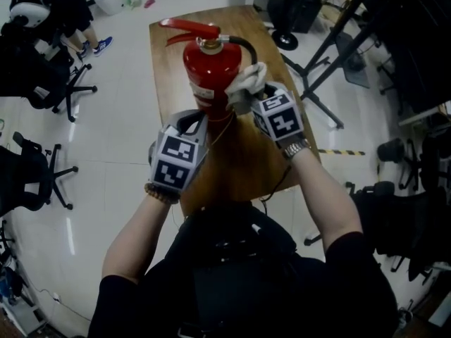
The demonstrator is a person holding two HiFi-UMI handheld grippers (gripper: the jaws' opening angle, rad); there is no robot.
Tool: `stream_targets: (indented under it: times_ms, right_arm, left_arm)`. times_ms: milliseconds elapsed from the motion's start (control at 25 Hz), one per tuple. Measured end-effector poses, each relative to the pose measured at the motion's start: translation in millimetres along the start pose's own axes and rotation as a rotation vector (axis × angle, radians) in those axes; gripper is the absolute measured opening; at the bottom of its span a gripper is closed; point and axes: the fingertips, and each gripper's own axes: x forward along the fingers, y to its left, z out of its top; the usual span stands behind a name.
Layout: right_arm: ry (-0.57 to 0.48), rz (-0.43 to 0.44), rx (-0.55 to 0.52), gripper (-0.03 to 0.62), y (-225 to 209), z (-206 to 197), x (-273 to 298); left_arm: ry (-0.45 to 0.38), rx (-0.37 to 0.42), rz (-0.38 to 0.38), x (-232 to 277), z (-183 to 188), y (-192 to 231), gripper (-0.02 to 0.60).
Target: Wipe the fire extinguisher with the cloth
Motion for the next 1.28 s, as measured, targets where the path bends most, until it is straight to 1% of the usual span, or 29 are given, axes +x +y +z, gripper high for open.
stream_targets:
  times_ms: [160, 520, 600, 720, 920, 1280]
  right_arm:
    - [0.058, 0.056, -0.006, 0.117, 5.9, -24.5, 13.5]
    - [0.109, 0.152, -0.016, 0.117, 17.6, -61.9, 41.8]
    - [0.11, 0.17, -0.024, 0.117, 20.3, -65.4, 46.4]
    - [0.142, 0.202, -0.024, 0.117, 24.9, -81.6, 55.7]
    - [0.15, 0.237, -0.037, 0.117, 30.2, -90.2, 66.8]
    - [0.203, 0.303, -0.059, 0.118, 38.2, -117.2, 86.1]
  left_arm:
    - [0.02, -0.006, 0.011, 11.8, -0.2, -6.6, -0.002]
    - [0.07, -0.03, 0.046, 31.3, -5.7, -12.9, -0.002]
    - [0.085, -0.041, 0.051, 35.8, -8.6, -13.7, -0.002]
    - [0.114, -0.064, 0.051, 42.4, -14.7, -16.2, -0.002]
    - [0.149, -0.098, 0.054, 52.2, -21.0, -20.2, -0.002]
    - [0.169, -0.145, 0.094, 62.8, -26.6, -23.2, -0.002]
